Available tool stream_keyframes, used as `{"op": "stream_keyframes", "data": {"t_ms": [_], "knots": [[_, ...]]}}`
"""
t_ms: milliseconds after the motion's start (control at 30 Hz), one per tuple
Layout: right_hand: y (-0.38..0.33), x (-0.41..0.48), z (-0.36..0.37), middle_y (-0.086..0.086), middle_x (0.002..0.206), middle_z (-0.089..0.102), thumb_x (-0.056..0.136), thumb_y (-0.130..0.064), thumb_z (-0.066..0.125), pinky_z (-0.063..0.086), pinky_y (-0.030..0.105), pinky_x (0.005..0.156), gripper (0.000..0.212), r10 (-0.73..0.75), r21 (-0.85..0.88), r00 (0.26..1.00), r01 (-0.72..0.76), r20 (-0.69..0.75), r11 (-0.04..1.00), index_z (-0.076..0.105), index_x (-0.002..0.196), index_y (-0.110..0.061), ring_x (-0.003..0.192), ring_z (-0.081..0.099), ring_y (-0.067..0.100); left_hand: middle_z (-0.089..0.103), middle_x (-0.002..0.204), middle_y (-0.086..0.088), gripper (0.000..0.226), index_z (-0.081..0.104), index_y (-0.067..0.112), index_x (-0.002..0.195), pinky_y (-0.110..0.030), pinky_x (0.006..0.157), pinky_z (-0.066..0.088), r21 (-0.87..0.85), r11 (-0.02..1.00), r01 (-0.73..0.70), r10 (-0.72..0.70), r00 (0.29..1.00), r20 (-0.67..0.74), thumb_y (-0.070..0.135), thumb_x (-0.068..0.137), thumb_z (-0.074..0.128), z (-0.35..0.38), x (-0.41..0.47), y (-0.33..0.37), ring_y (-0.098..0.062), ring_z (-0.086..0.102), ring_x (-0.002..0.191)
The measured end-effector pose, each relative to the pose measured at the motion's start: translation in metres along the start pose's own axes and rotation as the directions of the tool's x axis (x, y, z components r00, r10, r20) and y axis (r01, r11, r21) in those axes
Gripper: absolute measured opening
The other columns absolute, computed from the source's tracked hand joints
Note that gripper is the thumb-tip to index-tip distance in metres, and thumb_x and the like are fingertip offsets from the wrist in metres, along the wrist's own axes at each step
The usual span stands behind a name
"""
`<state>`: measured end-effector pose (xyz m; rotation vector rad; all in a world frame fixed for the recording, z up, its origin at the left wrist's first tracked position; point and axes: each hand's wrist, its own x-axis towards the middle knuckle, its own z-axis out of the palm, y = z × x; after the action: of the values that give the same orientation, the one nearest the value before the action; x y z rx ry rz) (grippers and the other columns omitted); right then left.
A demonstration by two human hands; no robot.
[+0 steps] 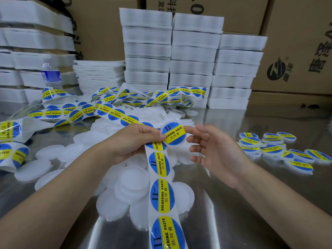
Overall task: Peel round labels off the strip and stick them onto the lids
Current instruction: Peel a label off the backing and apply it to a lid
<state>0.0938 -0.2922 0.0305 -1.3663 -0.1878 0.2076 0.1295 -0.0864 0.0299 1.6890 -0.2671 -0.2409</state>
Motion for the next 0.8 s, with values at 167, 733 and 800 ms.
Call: {"op": "stream_keyframes", "data": {"t_ms": [167, 733, 800], "knots": [[0.0012, -0.0004, 0.0001, -0.005, 0.075, 0.059, 0.064, -0.041, 0.06, 0.043, 0.025, 0.061, 0.042, -0.009, -0.009, 1.0, 0.009, 0.002, 1.0, 0.074, 0.095, -0.017, 0.062, 0.05, 0.009, 0.075, 0.075, -0.003, 0.021, 0.078, 0.015, 0.07, -0.018, 0.055, 0.053, 0.002, 1.0, 0.009, -0.009, 1.0, -0.009, 0.031, 0.056, 0.075, 0.0001, -0.0005, 0.0004, -0.009, 0.068, 0.061], [0.0029, 0.0009, 0.0004, -0.006, 0.072, 0.061, 0.081, -0.032, 0.06, 0.043, 0.024, 0.06, 0.02, -0.106, -0.098, 0.993, 0.1, -0.06, 0.99, 0.076, 0.093, -0.028, 0.062, 0.051, 0.009, 0.075, 0.079, -0.006, 0.012, 0.079, 0.015, 0.073, -0.017, 0.053, 0.052, -0.006, 1.0, -0.015, 0.015, 0.998, -0.055, 0.018, 0.08, 0.07, 0.0055, -0.0036, 0.0055, -0.01, 0.069, 0.062], [0.0041, 0.0014, -0.0008, -0.005, 0.07, 0.061, 0.086, -0.026, 0.056, 0.043, 0.024, 0.059, 0.021, -0.117, -0.091, 0.99, 0.11, -0.083, 0.99, 0.074, 0.096, -0.028, 0.061, 0.05, 0.009, 0.075, 0.078, -0.006, 0.012, 0.078, 0.015, 0.073, -0.018, 0.052, 0.052, -0.009, 1.0, -0.015, 0.015, 0.998, -0.059, 0.017, 0.081, 0.069, 0.0065, -0.0044, 0.0065, -0.01, 0.069, 0.061]]}}
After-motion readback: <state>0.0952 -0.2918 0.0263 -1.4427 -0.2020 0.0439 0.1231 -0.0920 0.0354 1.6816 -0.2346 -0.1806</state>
